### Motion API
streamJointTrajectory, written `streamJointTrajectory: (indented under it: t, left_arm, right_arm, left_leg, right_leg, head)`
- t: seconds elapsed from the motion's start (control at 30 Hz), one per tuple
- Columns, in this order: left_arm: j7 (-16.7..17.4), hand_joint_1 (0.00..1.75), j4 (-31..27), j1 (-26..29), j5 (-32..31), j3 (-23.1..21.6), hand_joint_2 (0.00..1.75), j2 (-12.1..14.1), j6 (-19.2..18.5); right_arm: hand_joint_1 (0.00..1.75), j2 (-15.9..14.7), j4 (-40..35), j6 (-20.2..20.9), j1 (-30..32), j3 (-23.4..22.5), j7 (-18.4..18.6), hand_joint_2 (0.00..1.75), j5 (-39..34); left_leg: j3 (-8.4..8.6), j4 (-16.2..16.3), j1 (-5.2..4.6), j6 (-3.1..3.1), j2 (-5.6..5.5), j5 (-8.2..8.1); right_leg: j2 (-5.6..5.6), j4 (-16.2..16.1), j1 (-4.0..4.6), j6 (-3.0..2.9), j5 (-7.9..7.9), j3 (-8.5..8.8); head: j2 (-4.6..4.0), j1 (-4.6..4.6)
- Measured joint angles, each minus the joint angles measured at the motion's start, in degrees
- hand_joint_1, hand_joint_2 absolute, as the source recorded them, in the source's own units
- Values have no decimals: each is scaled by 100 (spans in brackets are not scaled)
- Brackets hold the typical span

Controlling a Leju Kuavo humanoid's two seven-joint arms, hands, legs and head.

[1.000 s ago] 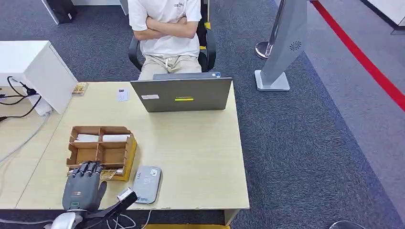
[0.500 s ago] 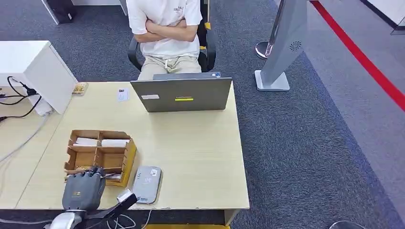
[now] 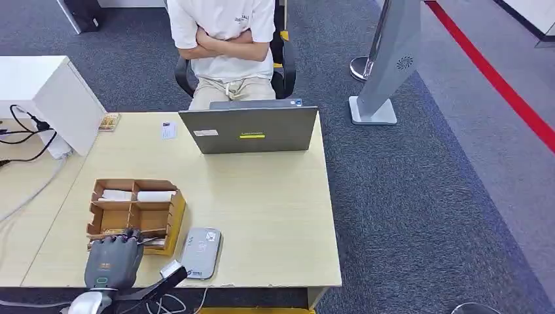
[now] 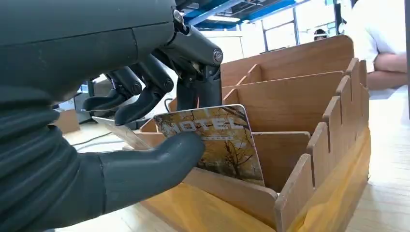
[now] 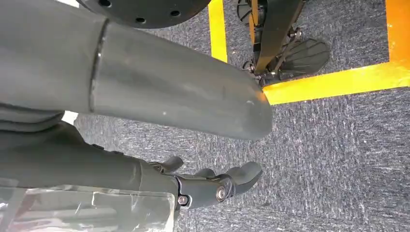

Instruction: Pass the card to the sensor for recognition and then transmit it.

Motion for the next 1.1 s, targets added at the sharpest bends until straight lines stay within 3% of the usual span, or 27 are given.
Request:
streamJointTrajectory:
  t: [0.23,0.33,0.5,0.7,1.1]
  left_arm:
    - [26,175,-41,18,-50,0,175,15,-30]
    - [107,175,-295,85,-166,-2,175,96,-328]
    - [114,175,-1116,169,-205,-177,175,537,-874]
    - [46,175,-2224,240,-160,-269,175,1254,-949]
    - [-61,175,-3003,346,-240,-304,175,1809,-831]
  right_arm:
    - [0,0,0,-4,0,0,0,0,-7]
    - [0,0,0,-28,4,-22,0,0,-42]
    - [0,0,-4,-46,13,-123,11,0,-111]
    - [0,2,-15,-46,38,-275,0,0,-164]
    - [0,39,-26,-50,40,-369,-24,0,-199]
  left_leg:
    - [0,0,0,0,0,0]
    - [0,0,0,0,1,0]
    - [-1,0,2,0,0,0]
    - [-2,-2,2,0,0,0]
    - [-1,-2,2,-1,1,0]
  right_leg:
    - [0,0,0,0,0,0]
    - [1,0,0,0,0,-2]
    - [1,0,2,-1,-1,-4]
    - [0,0,2,-2,-2,-3]
    - [0,0,2,-2,-2,-2]
  head:
    - [0,0]
    - [0,0]
    - [0,0]
    - [0,0]
    - [0,0]
